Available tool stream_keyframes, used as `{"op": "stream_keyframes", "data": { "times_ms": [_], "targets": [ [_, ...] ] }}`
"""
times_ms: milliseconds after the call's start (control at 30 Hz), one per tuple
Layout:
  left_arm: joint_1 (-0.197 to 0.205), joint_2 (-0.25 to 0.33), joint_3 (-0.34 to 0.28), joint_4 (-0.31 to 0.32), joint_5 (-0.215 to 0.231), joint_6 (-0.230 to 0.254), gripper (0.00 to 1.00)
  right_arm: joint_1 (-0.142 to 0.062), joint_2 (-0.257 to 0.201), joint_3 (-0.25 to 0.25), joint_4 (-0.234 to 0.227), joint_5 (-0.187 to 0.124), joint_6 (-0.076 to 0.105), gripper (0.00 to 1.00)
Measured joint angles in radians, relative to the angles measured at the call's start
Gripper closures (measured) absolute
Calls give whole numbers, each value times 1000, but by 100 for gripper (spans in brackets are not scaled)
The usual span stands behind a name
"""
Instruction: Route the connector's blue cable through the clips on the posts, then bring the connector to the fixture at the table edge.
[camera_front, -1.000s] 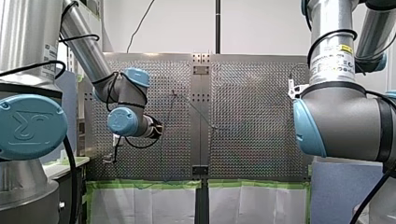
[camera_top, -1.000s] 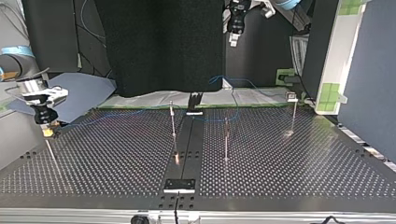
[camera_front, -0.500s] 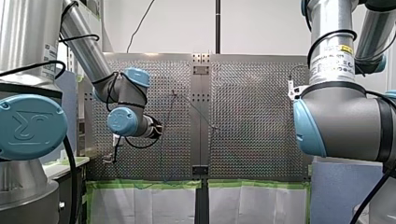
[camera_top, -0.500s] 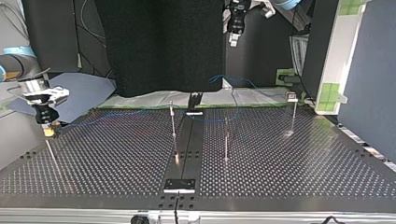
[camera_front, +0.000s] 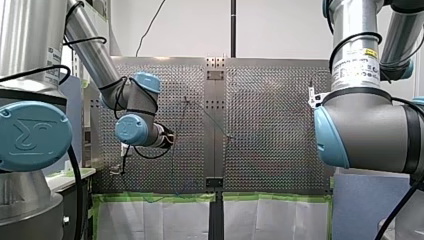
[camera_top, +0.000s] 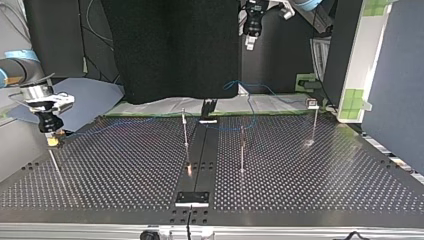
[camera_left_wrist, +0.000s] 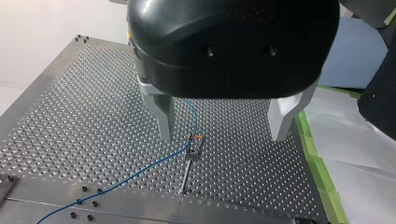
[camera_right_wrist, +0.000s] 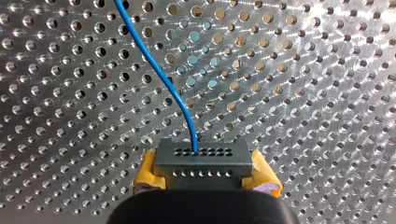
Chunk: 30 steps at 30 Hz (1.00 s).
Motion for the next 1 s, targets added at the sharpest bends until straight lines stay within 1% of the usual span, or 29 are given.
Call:
{"op": "stream_keyframes", "data": {
  "times_ms": [267,567,1000],
  "targets": [
    [0,0,2,-1,0,0,0,1,4,0,-14,-15,3,100],
    [3,0,2,-2,0,0,0,2,7,-1,-23,-25,6,100],
    [9,0,2,-2,0,1,0,3,8,-4,-36,-26,16,100]
  ]
}}
